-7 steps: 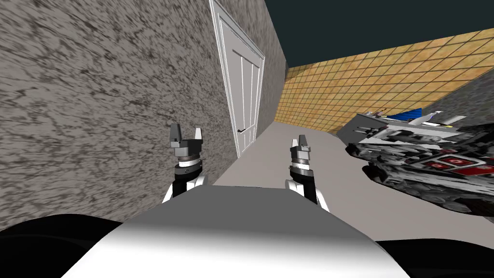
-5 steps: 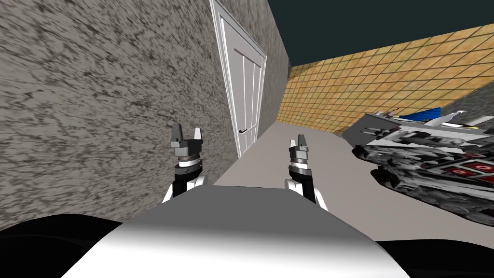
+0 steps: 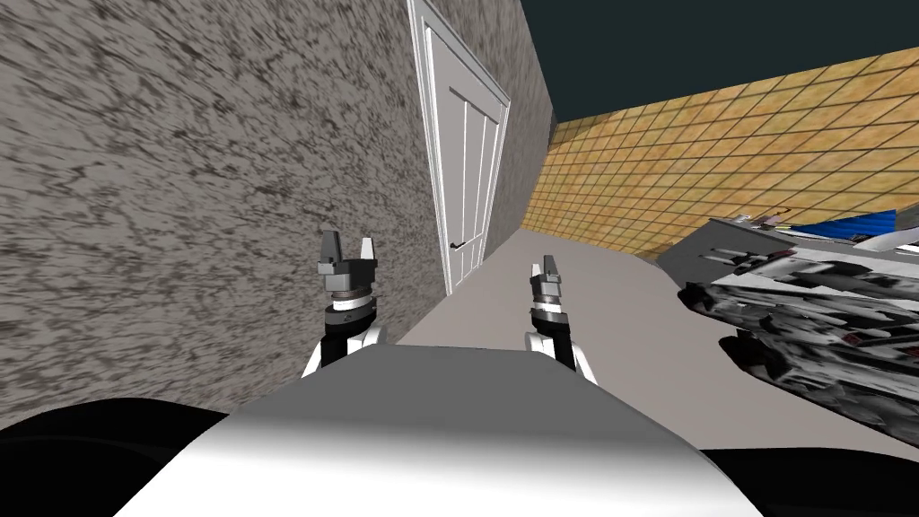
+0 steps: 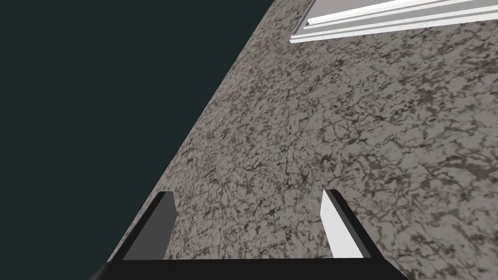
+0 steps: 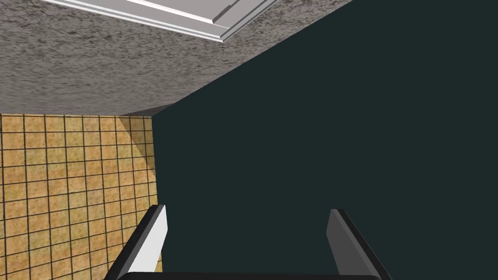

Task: Pull the door open

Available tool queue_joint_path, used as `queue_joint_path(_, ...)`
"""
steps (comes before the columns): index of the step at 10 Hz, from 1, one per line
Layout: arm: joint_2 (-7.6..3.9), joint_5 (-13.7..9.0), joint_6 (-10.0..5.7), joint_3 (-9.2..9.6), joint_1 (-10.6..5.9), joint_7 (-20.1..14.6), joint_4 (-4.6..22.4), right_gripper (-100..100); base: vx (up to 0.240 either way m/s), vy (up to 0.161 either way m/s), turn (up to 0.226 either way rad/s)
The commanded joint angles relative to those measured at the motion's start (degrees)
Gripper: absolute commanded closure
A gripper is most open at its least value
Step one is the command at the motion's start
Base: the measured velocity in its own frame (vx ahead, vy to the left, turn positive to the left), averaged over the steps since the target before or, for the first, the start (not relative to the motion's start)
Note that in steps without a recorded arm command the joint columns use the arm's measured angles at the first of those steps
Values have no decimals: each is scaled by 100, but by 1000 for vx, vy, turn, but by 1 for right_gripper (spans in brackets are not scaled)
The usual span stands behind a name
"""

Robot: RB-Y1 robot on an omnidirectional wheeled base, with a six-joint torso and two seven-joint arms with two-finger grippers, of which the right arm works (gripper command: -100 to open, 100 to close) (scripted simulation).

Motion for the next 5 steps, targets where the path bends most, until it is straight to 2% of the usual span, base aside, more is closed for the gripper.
queue_joint_path(1, -59, -19, -72, 5, -71, -56, 220, -100, 78, -40, 105)
queue_joint_path(5, -187, -50, -237, 51, -319, -180, 861, -100, 80, -41, 162)
